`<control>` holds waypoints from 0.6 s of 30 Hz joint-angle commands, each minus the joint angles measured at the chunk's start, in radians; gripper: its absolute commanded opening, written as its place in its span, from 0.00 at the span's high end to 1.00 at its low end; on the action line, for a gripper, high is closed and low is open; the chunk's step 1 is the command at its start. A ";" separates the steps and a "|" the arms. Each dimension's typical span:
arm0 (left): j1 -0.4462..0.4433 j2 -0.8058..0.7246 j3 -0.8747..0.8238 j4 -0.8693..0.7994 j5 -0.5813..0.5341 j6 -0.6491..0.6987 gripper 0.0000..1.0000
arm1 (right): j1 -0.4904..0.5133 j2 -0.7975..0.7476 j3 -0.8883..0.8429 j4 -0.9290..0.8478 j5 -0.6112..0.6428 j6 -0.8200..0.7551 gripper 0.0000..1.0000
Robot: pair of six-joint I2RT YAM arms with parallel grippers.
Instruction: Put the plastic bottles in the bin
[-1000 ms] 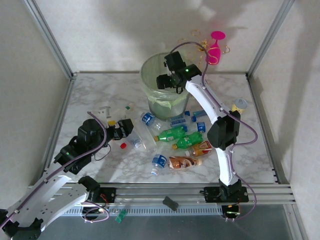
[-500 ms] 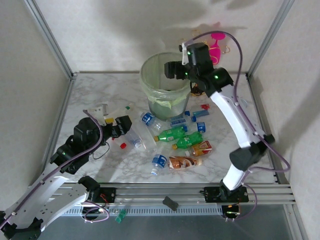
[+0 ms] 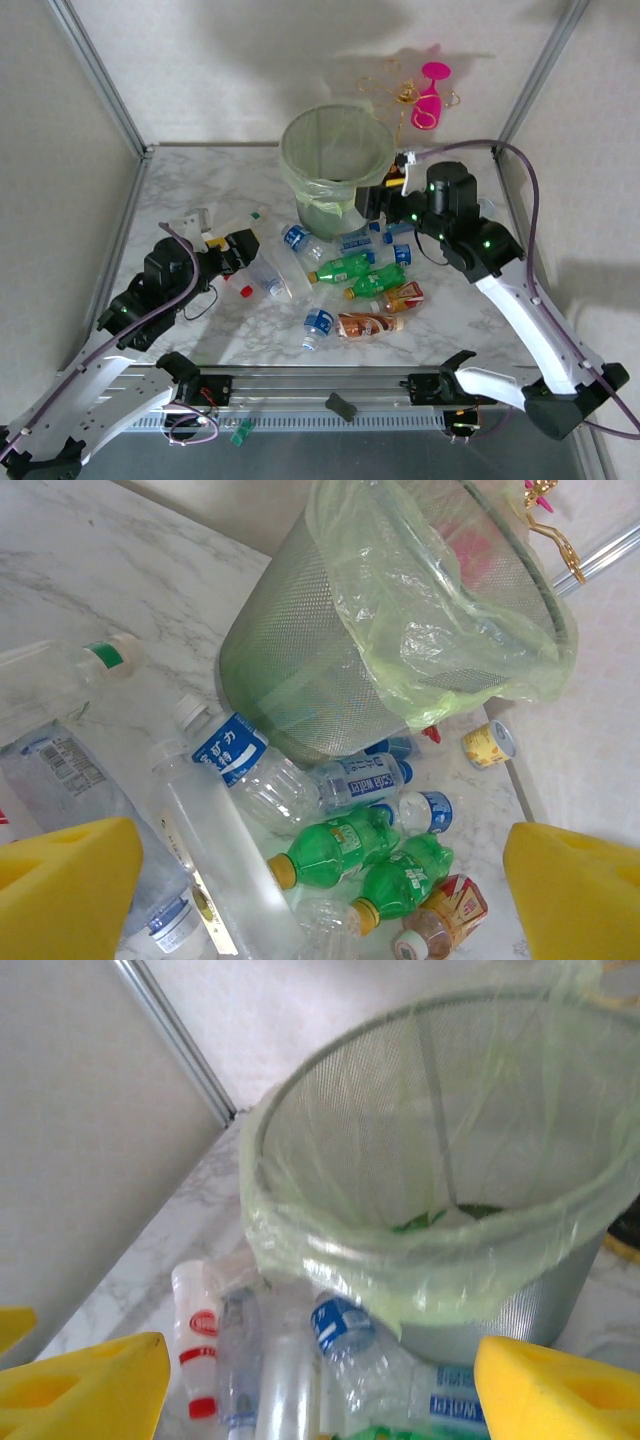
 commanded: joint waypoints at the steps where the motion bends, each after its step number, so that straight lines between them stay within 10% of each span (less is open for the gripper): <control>1: 0.000 0.013 0.008 -0.008 0.001 -0.025 0.09 | 0.050 -0.044 -0.081 -0.025 0.057 0.012 0.21; 10: 0.000 0.061 -0.024 -0.029 0.047 -0.041 0.16 | 0.312 -0.045 -0.208 -0.094 0.337 0.022 0.24; 18: -0.002 0.141 -0.039 -0.101 0.040 -0.068 0.18 | 0.443 0.024 -0.282 -0.137 0.339 0.064 0.23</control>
